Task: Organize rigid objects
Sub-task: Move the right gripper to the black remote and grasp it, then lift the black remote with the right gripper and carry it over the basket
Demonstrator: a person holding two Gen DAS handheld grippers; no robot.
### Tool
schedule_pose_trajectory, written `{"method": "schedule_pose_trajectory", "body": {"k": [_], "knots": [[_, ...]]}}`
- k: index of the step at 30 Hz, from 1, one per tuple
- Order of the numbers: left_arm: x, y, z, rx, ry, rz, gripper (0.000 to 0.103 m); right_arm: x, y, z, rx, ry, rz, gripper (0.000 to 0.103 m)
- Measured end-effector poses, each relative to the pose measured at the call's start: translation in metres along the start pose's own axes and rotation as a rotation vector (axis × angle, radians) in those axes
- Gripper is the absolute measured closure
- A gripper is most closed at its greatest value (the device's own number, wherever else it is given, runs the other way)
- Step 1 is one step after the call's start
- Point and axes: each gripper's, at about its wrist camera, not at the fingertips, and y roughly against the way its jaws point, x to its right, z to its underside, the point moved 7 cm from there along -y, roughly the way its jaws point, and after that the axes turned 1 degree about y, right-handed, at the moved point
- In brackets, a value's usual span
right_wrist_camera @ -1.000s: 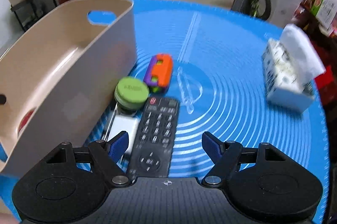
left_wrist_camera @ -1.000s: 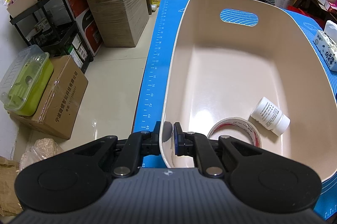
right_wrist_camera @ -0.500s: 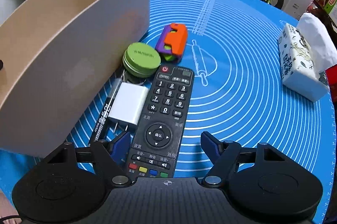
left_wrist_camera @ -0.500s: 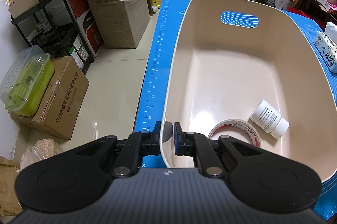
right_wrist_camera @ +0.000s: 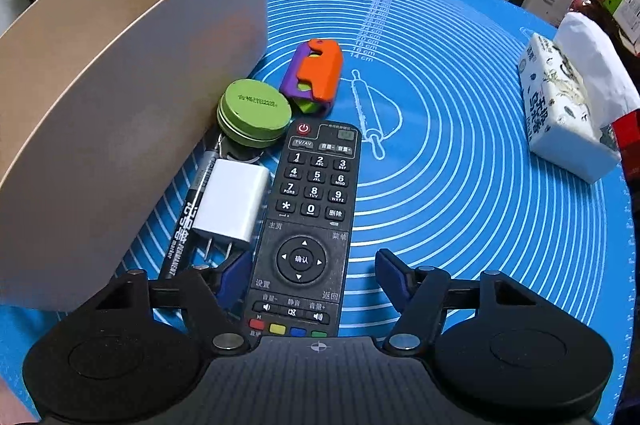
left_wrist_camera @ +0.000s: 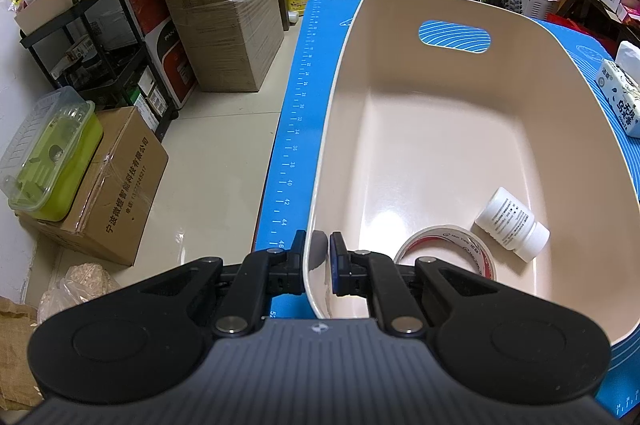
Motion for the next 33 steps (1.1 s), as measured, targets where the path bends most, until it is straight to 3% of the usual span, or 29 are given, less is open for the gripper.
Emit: {"method": "schedule_pose_trajectory", "body": {"k": [9, 19, 22, 33], "knots": [[0.000, 0.000, 0.000, 0.001, 0.000, 0.000, 0.090, -0.002, -0.006, -0.002, 0.024, 0.024, 0.032, 0.034], [0.001, 0.000, 0.000, 0.000, 0.001, 0.002, 0.090, 0.001, -0.010, -0.004, 0.037, -0.021, -0.012, 0.039], [0.001, 0.000, 0.000, 0.000, 0.000, 0.000, 0.090, 0.001, -0.010, -0.005, 0.048, -0.031, -0.021, 0.047], [0.001, -0.001, 0.000, -0.003, -0.003, 0.000, 0.090, 0.009, 0.004, -0.005, 0.096, -0.074, 0.022, 0.048]]}}
